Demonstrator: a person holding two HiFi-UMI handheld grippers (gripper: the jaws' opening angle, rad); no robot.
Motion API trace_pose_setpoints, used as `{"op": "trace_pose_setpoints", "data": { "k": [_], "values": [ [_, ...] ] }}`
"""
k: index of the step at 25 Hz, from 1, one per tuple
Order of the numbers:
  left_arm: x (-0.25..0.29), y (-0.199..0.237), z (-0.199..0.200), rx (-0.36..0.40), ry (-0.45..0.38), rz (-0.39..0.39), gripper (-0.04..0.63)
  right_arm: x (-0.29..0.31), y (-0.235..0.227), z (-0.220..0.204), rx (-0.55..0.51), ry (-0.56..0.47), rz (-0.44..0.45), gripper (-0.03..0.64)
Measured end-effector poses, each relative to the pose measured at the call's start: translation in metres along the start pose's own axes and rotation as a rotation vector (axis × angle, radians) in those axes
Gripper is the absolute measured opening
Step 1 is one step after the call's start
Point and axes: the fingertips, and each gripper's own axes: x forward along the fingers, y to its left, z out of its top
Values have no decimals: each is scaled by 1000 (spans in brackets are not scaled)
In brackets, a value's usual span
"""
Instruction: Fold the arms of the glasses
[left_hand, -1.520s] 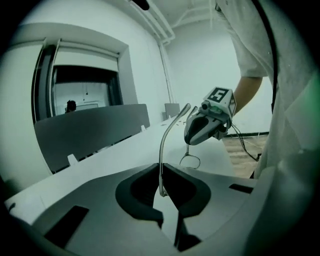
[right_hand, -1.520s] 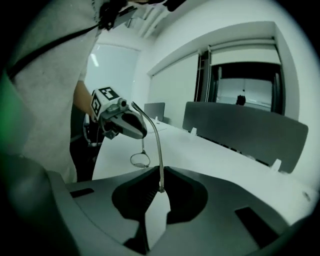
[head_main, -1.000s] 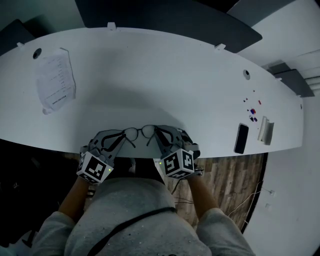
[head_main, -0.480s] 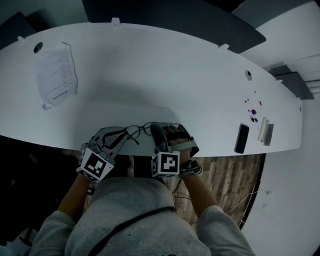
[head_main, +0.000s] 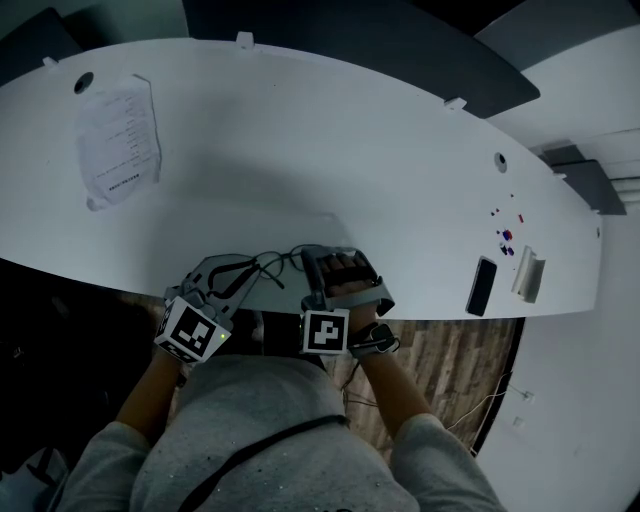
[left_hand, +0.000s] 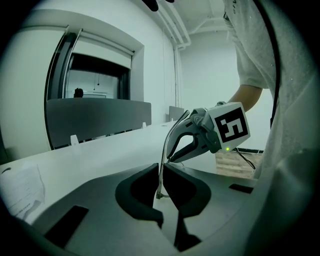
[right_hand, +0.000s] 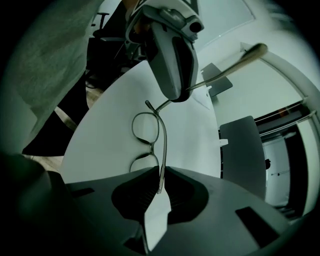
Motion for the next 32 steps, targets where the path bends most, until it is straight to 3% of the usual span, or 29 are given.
{"op": "trace_pose_setpoints", "data": {
  "k": [8, 12, 16, 17, 18, 22, 24, 28, 30, 32],
  "values": [
    [0, 0, -1, -15, -2, 13, 35, 9, 14, 5, -78, 81, 29, 41],
    [0, 2, -4, -32, -4, 29, 35, 11, 14, 5, -61, 76, 28, 41],
    [-1, 4, -4, -26, -3, 49, 35, 5, 7, 3, 30, 35, -2, 46],
    [-2, 5, -4, -28, 1, 55, 35, 3, 6, -1, 59, 32, -11, 74],
    [-2, 7, -5, -31, 5, 60, 35, 2, 6, -7, 86, 32, -19, 155],
    [-2, 9, -6, -19, 25, 70, 35, -11, 2, -21, 214, -13, -41, 172],
    [-1, 10, -6, 0, 41, 71, 35, -27, -5, -19, 353, -104, -33, 172],
    [1, 8, -4, 43, 69, 66, 35, -85, -39, 26, 753, -526, 118, 172],
    [2, 7, -3, 68, 85, 62, 35, -110, -53, 46, 829, -652, 166, 171],
    [5, 7, -4, 99, 105, 57, 35, -118, -59, 60, 842, -685, 173, 170]
  ]
}}
